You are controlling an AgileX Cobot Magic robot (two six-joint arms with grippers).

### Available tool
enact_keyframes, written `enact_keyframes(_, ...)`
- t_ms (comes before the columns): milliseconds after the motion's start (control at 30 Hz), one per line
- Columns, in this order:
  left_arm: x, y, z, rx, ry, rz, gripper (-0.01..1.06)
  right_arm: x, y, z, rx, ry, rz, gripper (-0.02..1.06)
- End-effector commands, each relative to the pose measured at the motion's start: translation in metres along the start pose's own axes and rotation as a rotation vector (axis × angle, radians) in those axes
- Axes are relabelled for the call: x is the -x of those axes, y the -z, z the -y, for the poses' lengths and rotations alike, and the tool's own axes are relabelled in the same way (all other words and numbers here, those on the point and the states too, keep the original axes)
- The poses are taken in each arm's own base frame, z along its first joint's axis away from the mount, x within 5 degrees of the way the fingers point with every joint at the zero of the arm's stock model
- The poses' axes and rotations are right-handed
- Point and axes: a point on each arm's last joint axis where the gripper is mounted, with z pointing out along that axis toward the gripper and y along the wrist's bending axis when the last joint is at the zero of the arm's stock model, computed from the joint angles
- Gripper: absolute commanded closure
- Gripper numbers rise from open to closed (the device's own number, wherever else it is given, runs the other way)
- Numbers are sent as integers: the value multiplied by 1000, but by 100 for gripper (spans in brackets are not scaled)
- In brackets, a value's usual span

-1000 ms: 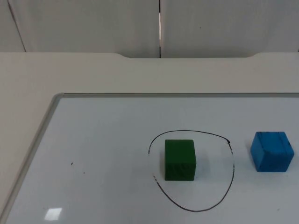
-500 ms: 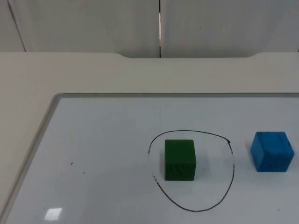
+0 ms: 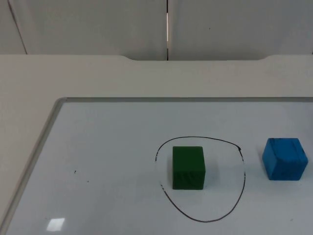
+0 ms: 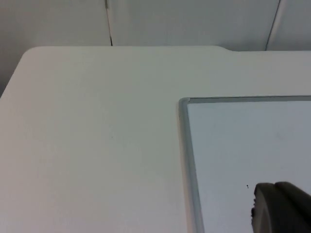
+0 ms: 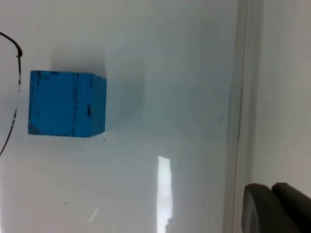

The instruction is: Push the two cubes into the marked area.

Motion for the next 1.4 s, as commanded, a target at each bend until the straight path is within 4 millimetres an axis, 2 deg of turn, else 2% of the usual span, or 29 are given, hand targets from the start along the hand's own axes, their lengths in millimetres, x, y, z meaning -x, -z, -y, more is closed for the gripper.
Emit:
enact_keyframes(0, -2, 3, 1, -4, 12, 20, 105, 7, -7, -2, 11, -2, 15, 101)
enact_keyframes(67, -4, 7, 1, -4, 23, 46, 105, 9, -20, -4, 23, -10, -10, 101)
enact_keyframes(100, -4, 7, 1, -4, 23, 46, 105, 9, -20, -4, 23, -10, -10, 101)
enact_keyframes(233, -6, 9, 1, -5, 34, 54, 105, 13, -47, -22, 30, 64, -42, 104)
enact_keyframes(400, -10, 9, 1, -6, 34, 11, 105, 16, -67, -36, 45, 63, -28, 104)
enact_keyframes(467, -11, 9, 1, -2, 31, 5, 105, 17, -71, -37, 46, 56, -26, 104)
enact_keyframes(667, -11, 9, 1, 2, 28, -1, 105, 12, -102, -43, 46, 58, -87, 104)
enact_keyframes(867, -14, 7, 1, 2, 29, -25, 105, 6, -116, -43, 50, 10, -91, 104)
enact_keyframes(1067, -14, 7, 1, 2, 29, -30, 105, 3, -118, -43, 51, -14, -85, 104)
enact_keyframes(1233, -17, 7, -1, 16, 10, -56, 105, 5, -117, -57, 69, 16, -37, 104)
enact_keyframes(1367, -17, 7, -1, 13, 12, -58, 105, 5, -117, -57, 67, 18, -33, 104)
